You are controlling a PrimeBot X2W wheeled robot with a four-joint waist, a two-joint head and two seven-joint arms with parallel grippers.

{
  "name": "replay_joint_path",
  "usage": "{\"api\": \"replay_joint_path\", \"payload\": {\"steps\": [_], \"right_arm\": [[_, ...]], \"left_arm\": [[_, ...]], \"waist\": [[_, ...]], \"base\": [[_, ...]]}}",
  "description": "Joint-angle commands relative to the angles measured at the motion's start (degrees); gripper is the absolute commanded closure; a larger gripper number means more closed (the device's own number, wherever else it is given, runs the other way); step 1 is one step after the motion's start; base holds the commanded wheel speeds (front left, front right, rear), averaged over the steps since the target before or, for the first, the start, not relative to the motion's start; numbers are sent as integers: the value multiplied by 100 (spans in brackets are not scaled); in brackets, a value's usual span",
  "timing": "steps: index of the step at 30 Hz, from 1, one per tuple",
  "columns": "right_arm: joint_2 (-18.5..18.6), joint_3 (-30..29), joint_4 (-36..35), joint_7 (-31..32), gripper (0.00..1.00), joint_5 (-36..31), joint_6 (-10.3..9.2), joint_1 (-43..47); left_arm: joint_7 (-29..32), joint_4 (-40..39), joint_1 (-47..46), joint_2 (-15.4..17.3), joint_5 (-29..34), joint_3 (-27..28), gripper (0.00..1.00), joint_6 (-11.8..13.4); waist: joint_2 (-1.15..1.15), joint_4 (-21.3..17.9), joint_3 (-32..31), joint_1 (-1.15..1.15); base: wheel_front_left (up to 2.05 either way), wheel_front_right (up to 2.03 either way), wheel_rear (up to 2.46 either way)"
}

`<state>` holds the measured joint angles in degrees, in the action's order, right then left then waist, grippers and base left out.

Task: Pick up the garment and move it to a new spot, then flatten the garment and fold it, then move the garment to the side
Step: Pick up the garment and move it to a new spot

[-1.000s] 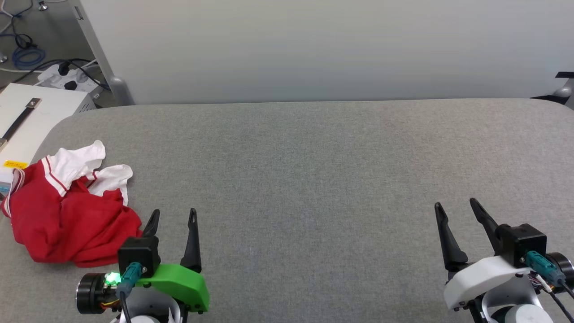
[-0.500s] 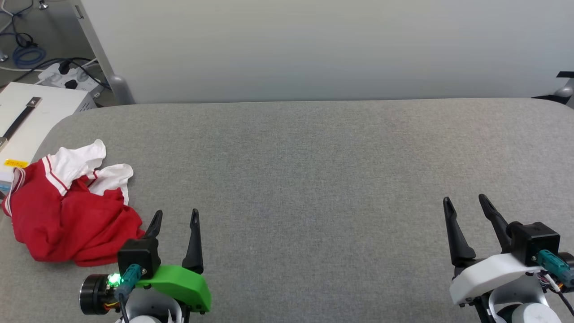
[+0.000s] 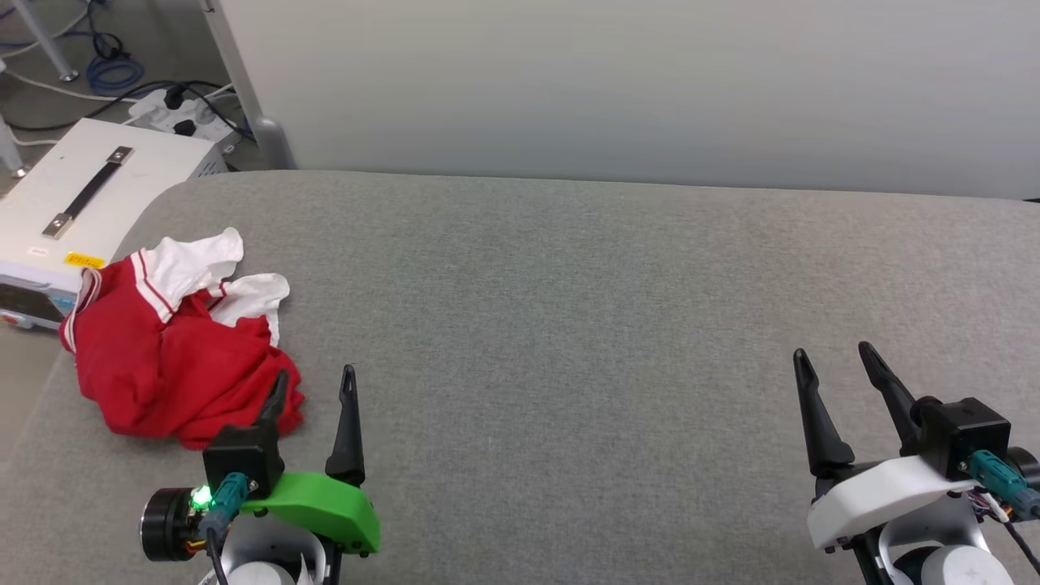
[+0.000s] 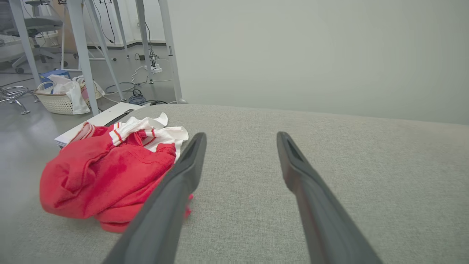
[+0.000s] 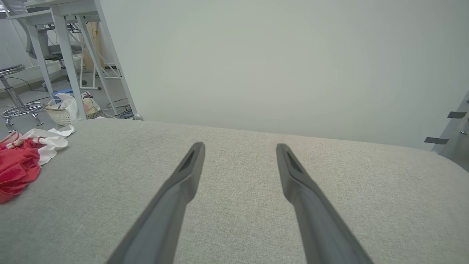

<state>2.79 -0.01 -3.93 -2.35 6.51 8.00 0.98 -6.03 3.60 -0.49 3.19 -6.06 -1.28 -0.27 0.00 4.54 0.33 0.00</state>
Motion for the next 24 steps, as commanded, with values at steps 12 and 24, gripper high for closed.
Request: {"api": "replay_joint_path", "payload": {"steps": [12, 24], "right_arm": [[7, 232, -104, -58, 0, -5, -27, -14], [7, 474, -136, -116, 0, 14, -32, -93]], "left_arm": [[-193, 143, -108, -17, -127, 215, 0, -67], [-335, 207, -144, -20, -145, 351, 0, -77]], "waist": [[0, 966, -12, 0], [0, 1719, 27, 0]], "base": [[0, 0, 0], [0, 0, 0]]}}
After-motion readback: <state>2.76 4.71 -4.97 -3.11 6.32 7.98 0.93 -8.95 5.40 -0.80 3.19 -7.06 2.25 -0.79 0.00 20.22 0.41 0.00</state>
